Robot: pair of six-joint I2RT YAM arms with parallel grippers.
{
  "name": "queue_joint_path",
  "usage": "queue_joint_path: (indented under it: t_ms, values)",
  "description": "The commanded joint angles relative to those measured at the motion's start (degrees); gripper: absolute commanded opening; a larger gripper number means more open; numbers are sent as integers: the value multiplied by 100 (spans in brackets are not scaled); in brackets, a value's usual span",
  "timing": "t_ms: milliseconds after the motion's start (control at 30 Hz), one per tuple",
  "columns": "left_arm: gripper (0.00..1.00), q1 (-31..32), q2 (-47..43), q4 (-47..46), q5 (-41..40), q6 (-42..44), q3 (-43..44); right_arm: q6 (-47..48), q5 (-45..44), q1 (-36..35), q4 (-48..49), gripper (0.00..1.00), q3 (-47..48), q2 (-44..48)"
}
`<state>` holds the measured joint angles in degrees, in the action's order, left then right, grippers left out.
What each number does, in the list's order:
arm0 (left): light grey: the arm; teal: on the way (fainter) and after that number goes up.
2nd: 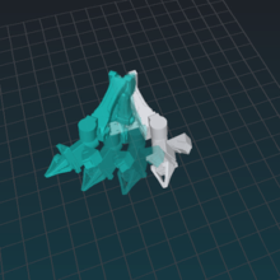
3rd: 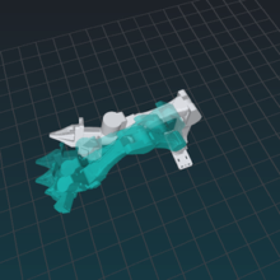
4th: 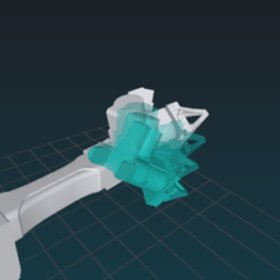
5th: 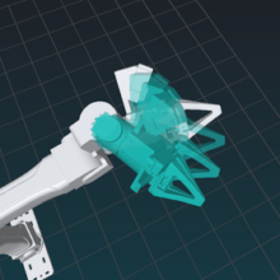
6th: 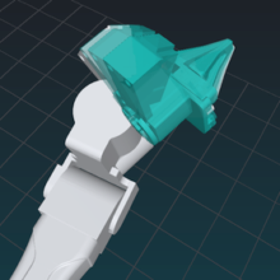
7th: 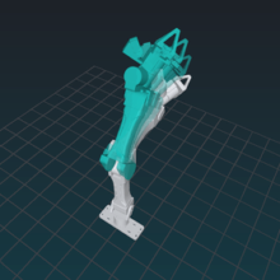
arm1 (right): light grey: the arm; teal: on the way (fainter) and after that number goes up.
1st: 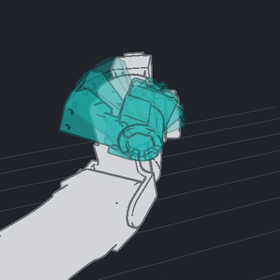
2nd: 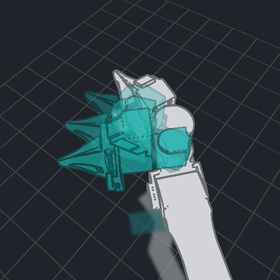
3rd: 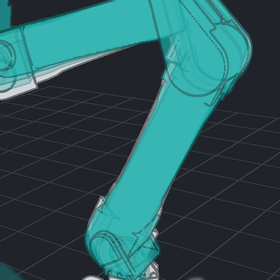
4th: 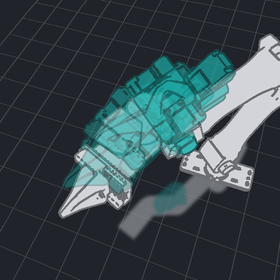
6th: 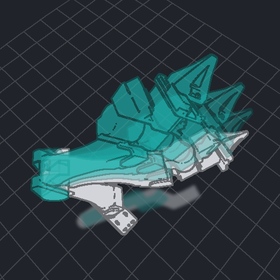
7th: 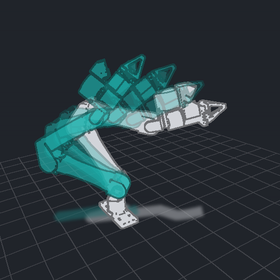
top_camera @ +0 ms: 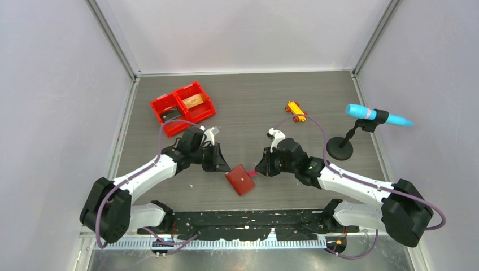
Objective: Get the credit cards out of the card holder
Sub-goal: Open the card holder at the center of the board.
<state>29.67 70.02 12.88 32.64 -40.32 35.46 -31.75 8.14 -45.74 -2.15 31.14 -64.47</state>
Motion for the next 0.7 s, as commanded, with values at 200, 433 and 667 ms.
queue_joint_path:
  t_ms: [200,433,667]
  values:
    - [50,-5,-362,711,-970,406,495,-396,571,65,181,5,129,668]
    - [64,29,-403,407,-510,366,401,-756,718,16,578,5,96,852]
    - [66,45,-270,177,-490,304,285,-540,307,12,186,5,167,727]
